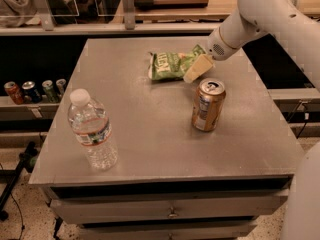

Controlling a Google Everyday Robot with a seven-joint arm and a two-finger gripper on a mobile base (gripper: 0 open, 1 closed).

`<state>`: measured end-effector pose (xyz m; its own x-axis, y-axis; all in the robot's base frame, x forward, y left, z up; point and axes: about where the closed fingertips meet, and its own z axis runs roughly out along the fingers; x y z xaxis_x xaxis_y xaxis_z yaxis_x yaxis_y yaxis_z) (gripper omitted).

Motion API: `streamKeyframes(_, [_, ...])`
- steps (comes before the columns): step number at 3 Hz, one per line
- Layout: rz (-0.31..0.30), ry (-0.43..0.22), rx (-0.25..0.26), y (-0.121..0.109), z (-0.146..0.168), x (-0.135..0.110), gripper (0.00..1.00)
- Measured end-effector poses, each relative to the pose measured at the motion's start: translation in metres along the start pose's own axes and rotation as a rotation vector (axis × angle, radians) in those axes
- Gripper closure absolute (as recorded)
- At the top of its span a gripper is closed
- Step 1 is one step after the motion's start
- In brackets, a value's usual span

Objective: Pick green jalapeno chip bag

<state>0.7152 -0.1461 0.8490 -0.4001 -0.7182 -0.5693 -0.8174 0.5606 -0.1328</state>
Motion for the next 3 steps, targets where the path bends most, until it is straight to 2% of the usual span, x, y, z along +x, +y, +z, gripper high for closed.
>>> streamKeyframes(2, [-0.002,-0.003,-0.015,-0.005,0.005,-0.007,0.64])
streamKeyframes(3, [-0.014,-0.008,0.003,-0.012,-0.011,-0.015,0.88])
